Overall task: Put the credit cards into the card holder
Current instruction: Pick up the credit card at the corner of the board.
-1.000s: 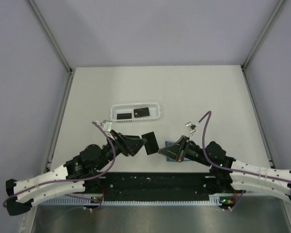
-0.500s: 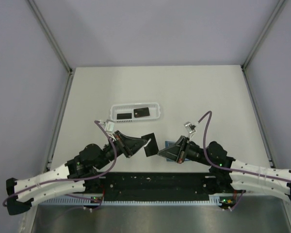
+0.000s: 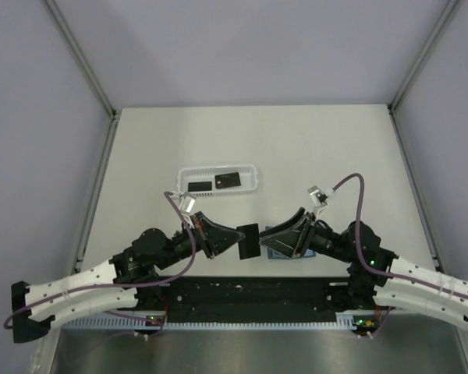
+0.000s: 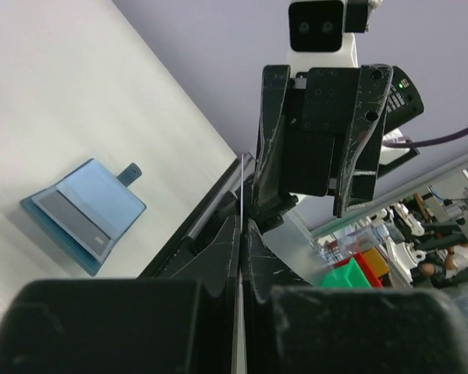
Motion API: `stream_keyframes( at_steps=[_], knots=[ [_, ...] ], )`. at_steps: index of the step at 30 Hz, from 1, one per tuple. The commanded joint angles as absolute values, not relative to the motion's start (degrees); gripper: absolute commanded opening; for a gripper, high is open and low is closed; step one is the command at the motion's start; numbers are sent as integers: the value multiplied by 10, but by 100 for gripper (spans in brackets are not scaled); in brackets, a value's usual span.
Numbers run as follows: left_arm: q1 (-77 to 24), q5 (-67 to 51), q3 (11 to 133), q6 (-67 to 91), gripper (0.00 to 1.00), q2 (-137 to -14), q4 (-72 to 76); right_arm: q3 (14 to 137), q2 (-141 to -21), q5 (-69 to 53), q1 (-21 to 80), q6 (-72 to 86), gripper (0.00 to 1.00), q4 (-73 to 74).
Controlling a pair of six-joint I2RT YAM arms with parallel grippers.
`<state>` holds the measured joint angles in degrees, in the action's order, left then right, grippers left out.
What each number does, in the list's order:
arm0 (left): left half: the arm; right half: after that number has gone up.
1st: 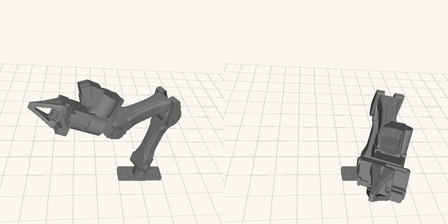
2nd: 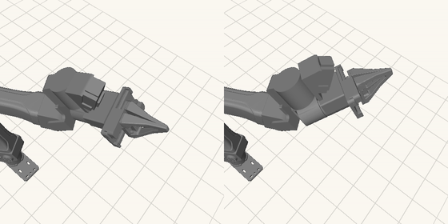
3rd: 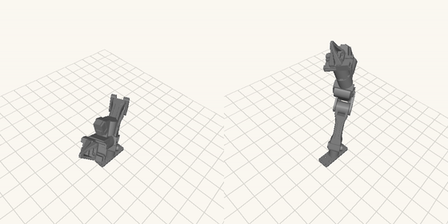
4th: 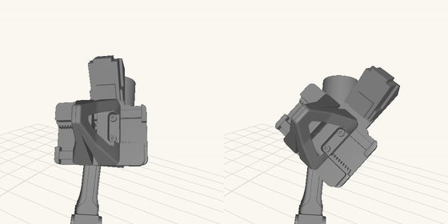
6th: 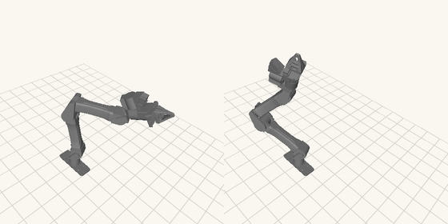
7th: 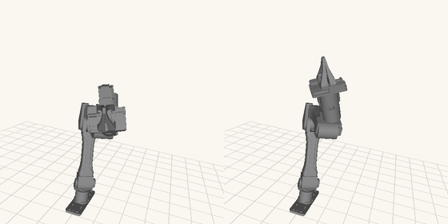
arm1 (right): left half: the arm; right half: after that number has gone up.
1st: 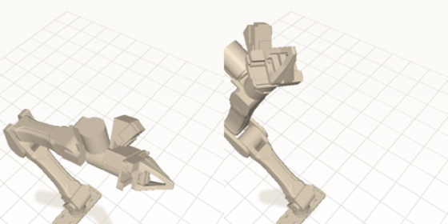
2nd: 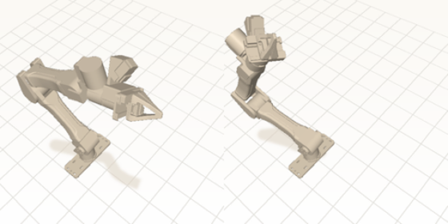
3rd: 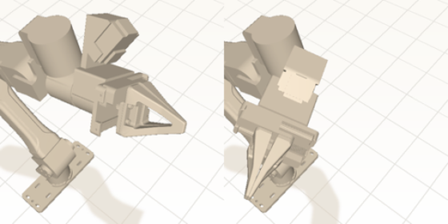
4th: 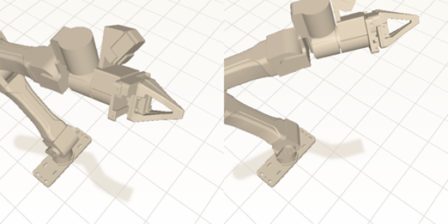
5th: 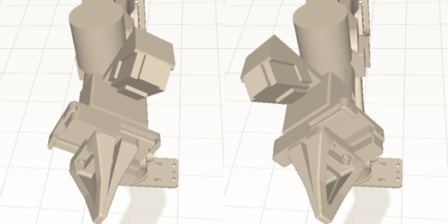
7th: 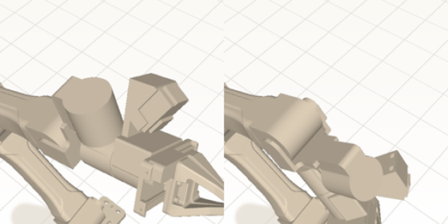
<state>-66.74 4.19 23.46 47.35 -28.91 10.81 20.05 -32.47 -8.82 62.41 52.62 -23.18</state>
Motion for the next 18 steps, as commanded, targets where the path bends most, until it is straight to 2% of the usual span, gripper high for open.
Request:
stream_keyframes(
  at_steps=[1, 7, 18],
  knots=[
    [-666, -26, 271, 457, 0, -314, 172, 225, -316, -80, 619, 497, 47, -189],
    [-665, -36, 282, 451, 0, -319, 175, 220, -304, -69, 619, 496, 42, -170],
    [-665, -6, 287, 438, 0, -286, 141, 227, -293, -58, 619, 478, 44, -121]
  ],
)
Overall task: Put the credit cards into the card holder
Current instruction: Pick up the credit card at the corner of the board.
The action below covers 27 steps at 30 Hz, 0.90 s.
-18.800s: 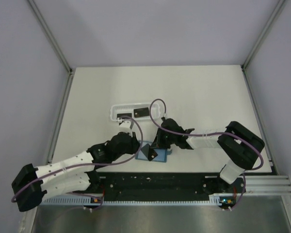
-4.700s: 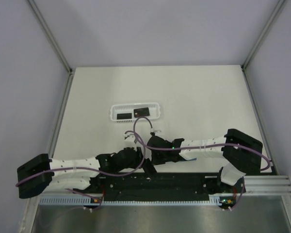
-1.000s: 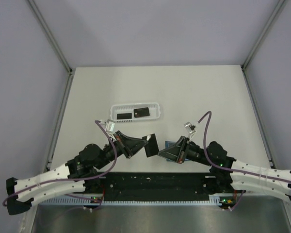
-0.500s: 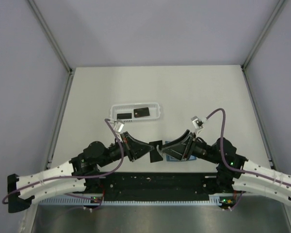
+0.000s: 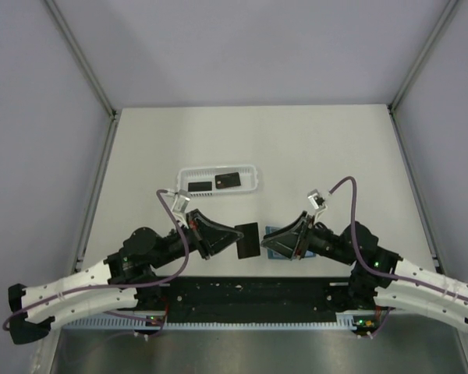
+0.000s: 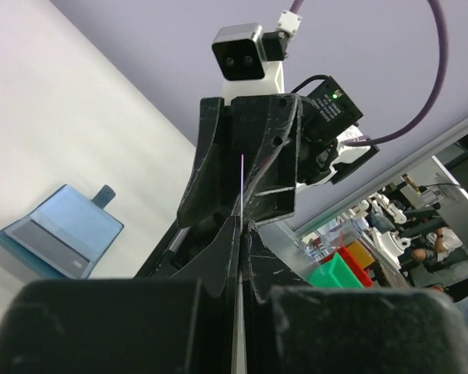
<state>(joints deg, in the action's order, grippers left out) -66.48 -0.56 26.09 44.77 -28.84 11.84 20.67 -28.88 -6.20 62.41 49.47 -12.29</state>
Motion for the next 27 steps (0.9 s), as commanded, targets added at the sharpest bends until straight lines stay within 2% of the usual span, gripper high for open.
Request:
stream_keyframes(
  at_steps=[1, 9, 14, 20, 27],
  knots=[
    [-665, -10, 287, 437, 0, -289, 142, 228, -296, -62, 618, 478, 44, -128],
    [-665, -9, 288, 439, 0, -304, 143, 225, -321, -101, 620, 476, 44, -180],
    [-666, 14, 286, 436, 0, -288, 127, 225, -274, -33, 619, 467, 44, -122],
    [-665, 30, 279, 436, 0, -279, 117, 205, -212, -3, 620, 469, 51, -105],
    [-665, -22, 284, 438, 0, -320, 153, 216, -271, -68, 620, 467, 52, -134]
  ],
)
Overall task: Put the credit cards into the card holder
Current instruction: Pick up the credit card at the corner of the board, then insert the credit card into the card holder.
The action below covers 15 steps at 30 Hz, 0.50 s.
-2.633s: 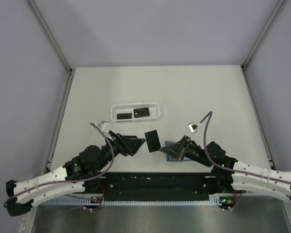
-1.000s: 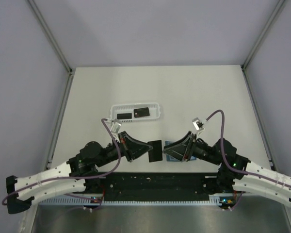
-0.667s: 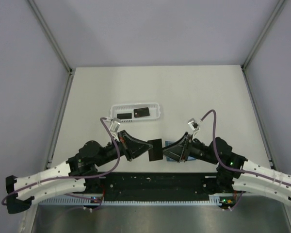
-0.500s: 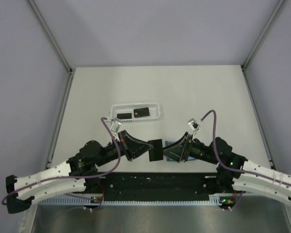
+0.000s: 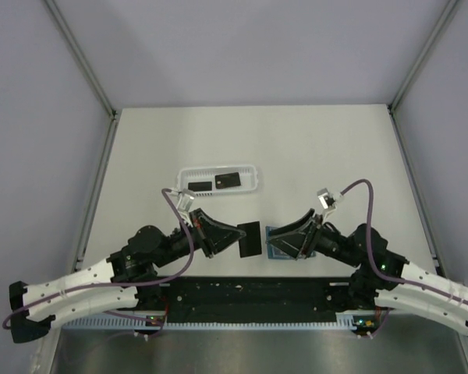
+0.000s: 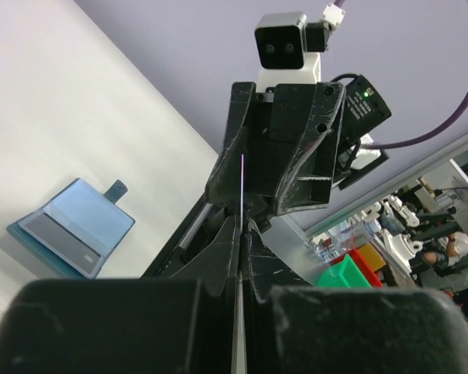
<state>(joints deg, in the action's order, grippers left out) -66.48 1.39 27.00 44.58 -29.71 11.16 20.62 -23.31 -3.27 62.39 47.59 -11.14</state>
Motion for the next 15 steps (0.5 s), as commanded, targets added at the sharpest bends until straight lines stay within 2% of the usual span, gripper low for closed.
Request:
stream_keyframes(
  at_steps=[1, 6, 15],
  knots=[
    [-666, -29, 284, 436, 0, -327, 160, 220, -280, -76, 619, 465, 52, -136],
    [-666, -54, 287, 427, 0, -337, 176, 233, -306, -91, 619, 459, 51, -149],
    [-665, -59, 290, 423, 0, -334, 165, 222, -299, -92, 620, 468, 44, -162]
  ],
)
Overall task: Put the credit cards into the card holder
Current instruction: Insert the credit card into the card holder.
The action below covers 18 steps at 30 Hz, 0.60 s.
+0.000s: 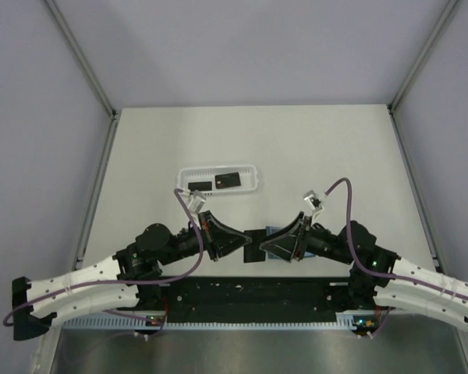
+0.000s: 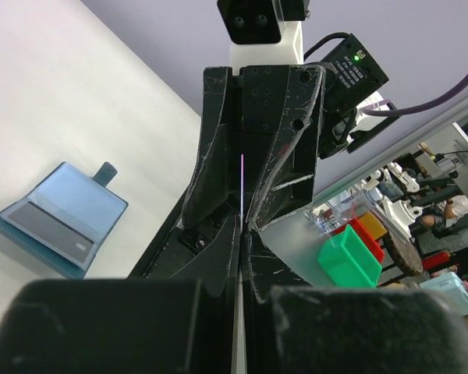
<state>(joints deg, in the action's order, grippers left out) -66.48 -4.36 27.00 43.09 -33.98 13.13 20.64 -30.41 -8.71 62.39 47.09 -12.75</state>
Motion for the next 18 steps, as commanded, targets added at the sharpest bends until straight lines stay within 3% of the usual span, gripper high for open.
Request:
stream_keyframes(
  at_steps=[1, 10, 15, 18],
  knots=[
    [-665, -59, 289, 423, 0, -334, 166, 222, -299, -94, 620, 468, 44, -163],
    [-665, -61, 289, 427, 0, -339, 173, 221, -311, -108, 620, 477, 37, -178],
    [-665, -60, 287, 430, 0, -345, 178, 215, -324, -122, 620, 486, 27, -205],
    [-666, -61, 287, 431, 0, -349, 182, 215, -332, -127, 620, 489, 15, -219]
  ],
)
